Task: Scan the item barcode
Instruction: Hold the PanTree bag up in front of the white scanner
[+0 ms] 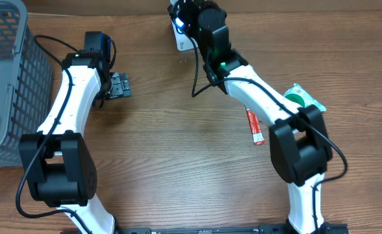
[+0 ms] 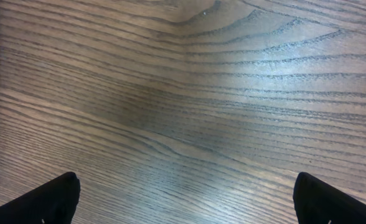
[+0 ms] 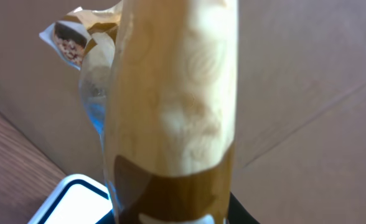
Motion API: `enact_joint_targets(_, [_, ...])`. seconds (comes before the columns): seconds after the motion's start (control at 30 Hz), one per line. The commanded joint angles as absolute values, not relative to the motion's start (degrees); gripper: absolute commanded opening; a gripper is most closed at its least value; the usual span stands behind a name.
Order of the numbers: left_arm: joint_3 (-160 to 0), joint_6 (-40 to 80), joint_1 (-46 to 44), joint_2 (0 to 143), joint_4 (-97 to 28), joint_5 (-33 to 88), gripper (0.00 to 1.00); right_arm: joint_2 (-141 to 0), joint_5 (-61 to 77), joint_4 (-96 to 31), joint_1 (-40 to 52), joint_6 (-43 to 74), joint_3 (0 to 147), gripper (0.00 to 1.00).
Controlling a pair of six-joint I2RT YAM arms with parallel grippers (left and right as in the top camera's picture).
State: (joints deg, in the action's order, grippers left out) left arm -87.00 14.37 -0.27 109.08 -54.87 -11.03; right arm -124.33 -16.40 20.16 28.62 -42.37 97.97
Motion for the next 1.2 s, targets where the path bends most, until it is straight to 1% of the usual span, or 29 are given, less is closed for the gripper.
enact_joint_targets(0.0, [-87.83, 13.69, -0.34, 109.38, -55.02, -11.53, 1.0, -127.35, -20.69, 24.84, 28.12, -42.06, 99.0, 0.03])
enact_joint_targets(0.13, [-87.83, 13.72, -0.34, 109.38, -55.02, -11.53, 1.0, -131.11, -23.16, 29.63, 28.01, -42.06, 99.0, 0.04])
enact_joint_targets(0.27, [-87.83, 13.69, -0.34, 109.38, -55.0, -11.55, 1.0, -133.69, -23.09, 29.95, 28.01, -40.03, 99.0, 0.03])
enact_joint_targets(0.43, [-87.83, 13.69, -0.34, 109.38, -55.02, -11.55, 1.0, -134.72, -23.11, 29.06, 28.01, -38.37, 99.0, 0.04])
enact_joint_targets(0.87, [-87.83, 13.69, -0.34, 109.38, -55.0, -11.53, 0.99, -134.74, -20.38, 21.26, 29.39, -37.26, 99.0, 0.04])
enact_joint_targets(1.07, [-87.83, 13.69, -0.34, 109.38, -55.02, -11.53, 1.0, -134.74, -18.33, 21.5, 30.55, -37.26, 99.02, 0.04])
enact_joint_targets(1.17, [-87.83, 13.69, -0.34, 109.38, -55.0, -11.53, 0.99, -134.72, -18.35, 23.03, 30.74, -33.87, 99.02, 0.04])
